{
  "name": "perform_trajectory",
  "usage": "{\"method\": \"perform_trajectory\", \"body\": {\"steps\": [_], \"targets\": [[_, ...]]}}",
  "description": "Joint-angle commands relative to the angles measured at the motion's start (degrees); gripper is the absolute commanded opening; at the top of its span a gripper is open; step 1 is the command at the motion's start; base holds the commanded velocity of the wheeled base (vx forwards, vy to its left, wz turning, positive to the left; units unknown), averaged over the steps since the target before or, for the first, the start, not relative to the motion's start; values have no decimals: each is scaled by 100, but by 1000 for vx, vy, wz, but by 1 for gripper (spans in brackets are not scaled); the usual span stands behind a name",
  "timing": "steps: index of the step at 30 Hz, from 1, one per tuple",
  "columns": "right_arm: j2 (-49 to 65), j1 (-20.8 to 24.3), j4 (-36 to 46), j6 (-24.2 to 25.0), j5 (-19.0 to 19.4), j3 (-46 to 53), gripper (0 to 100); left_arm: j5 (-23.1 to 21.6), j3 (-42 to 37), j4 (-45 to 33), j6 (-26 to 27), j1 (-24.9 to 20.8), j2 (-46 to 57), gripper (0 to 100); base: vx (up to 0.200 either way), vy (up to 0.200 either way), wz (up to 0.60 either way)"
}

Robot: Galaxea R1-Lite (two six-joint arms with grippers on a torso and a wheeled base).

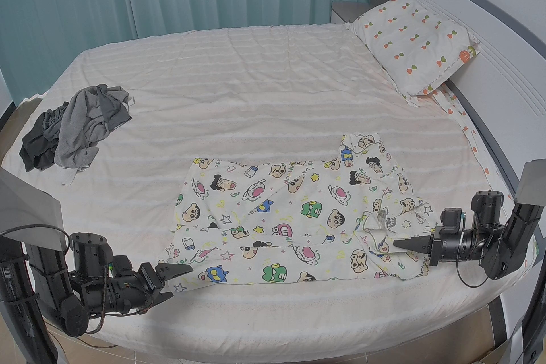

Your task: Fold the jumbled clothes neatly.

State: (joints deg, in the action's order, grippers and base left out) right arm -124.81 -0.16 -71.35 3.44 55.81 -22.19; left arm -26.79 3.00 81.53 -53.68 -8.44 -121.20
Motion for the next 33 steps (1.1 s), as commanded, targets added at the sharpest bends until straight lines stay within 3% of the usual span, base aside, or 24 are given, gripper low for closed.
{"method": "perform_trajectory", "body": {"steps": [1, 9, 23, 24, 31, 33], "targets": [[-263, 33, 16, -80, 0, 259, 0, 8, -1, 3, -3, -18, -9, 100, 0, 0, 0], [-360, 69, 69, -80, -9, 593, 0, 8, -1, 3, -3, -27, -9, 100, 0, 0, 0], [-589, -292, 69, -89, -44, 733, 0, 8, -10, 3, -3, -18, -9, 100, 0, 0, 0], [-589, -301, 69, -89, -44, 760, 100, 8, -1, 3, -3, -18, -9, 100, 0, 0, 0], [-536, -283, -89, -273, -140, 1023, 100, 8, -10, 3, -3, -27, -9, 100, 0, 0, 0], [-545, -301, -529, -458, -369, 1234, 100, 8, -1, 3, -3, -18, -9, 100, 0, 0, 0]]}}
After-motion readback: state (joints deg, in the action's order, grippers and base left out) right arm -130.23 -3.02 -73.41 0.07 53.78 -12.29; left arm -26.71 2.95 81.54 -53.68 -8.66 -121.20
